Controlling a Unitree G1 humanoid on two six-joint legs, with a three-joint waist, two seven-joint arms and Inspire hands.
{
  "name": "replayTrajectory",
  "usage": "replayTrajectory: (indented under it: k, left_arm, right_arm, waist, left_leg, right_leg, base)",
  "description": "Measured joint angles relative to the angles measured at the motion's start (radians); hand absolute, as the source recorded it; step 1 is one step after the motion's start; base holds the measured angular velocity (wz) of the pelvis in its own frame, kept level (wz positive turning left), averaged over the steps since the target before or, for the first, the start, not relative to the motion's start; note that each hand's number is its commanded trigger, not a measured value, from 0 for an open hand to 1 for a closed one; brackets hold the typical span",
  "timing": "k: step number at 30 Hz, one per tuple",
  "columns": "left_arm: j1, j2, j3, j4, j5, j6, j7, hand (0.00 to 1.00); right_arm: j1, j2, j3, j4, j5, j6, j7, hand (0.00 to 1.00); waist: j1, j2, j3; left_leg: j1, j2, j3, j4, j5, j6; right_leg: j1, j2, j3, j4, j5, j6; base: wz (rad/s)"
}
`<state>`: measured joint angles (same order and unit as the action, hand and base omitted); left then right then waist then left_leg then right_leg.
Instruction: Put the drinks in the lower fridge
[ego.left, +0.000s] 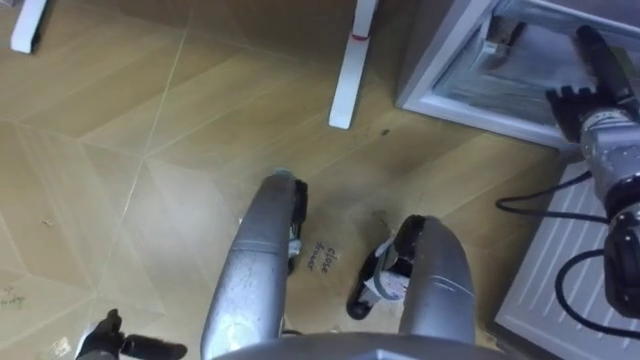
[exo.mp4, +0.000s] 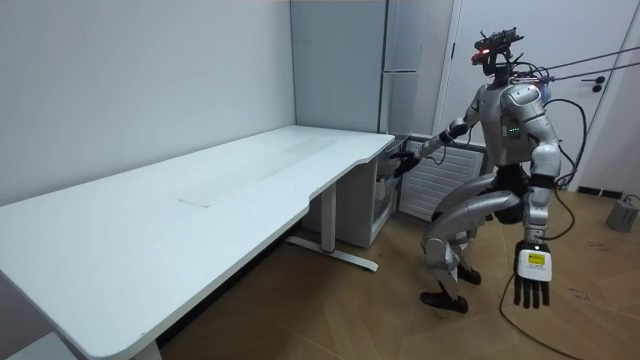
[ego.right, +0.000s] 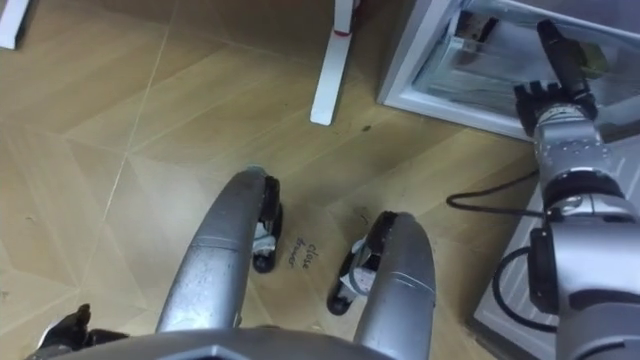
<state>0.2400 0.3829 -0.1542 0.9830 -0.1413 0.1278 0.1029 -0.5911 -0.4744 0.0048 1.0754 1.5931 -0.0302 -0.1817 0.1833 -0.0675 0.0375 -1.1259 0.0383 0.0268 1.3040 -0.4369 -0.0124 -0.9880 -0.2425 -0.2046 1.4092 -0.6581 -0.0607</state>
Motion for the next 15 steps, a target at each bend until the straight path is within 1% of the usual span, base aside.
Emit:
replayTrajectory:
  k: [1,3,8,11,15]
  left_arm:
    - [0.003,0.001,0.000,0.002,-0.001,0.001,0.000,0.00]
    - [0.006,0.007,-0.004,0.003,-0.004,-0.002,0.000,0.00]
    - [0.011,0.016,-0.007,-0.008,-0.003,-0.005,0.000,0.00]
    - [0.025,0.023,-0.007,-0.030,-0.003,-0.006,0.000,0.00]
    - [0.030,0.024,-0.007,-0.036,-0.003,-0.005,0.000,0.00]
  right_arm:
    - [-0.002,0.000,0.009,-0.007,-0.002,-0.005,-0.002,0.00]
    - [-0.017,0.000,0.040,-0.009,-0.005,-0.020,-0.018,0.00]
    - [-0.023,-0.001,0.050,-0.009,-0.028,-0.024,-0.027,0.00]
    - [-0.024,-0.002,0.051,-0.009,-0.028,-0.025,-0.027,0.00]
    - [-0.024,-0.008,0.052,-0.009,-0.031,-0.025,-0.027,0.00]
  waist:
    - [0.001,0.001,0.0004]
    - [0.004,0.003,0.0022]
    - [0.010,0.004,0.0027]
    - [0.012,0.006,0.0039]
    - [0.016,0.010,0.0066]
  left_leg:
    - [0.000,0.000,-0.002,0.000,0.001,-0.001]
    - [0.002,0.001,-0.012,0.000,0.002,-0.007]
    - [0.004,0.002,-0.018,-0.005,0.004,-0.019]
    - [0.004,0.002,-0.020,-0.006,0.005,-0.021]
    - [0.003,0.002,-0.020,-0.006,0.005,-0.021]
  right_leg:
    - [0.002,0.000,-0.002,0.000,-0.001,-0.002]
    - [0.010,-0.001,-0.016,0.001,-0.006,-0.015]
    - [0.012,-0.002,-0.023,0.002,-0.013,-0.029]
    - [0.012,-0.003,-0.025,0.002,-0.015,-0.031]
    - [0.012,-0.004,-0.026,0.002,-0.017,-0.026]
  base:
    - [0.08]
    - [0.09]
    - [0.02]
    - [0.00]
    - [0.00]
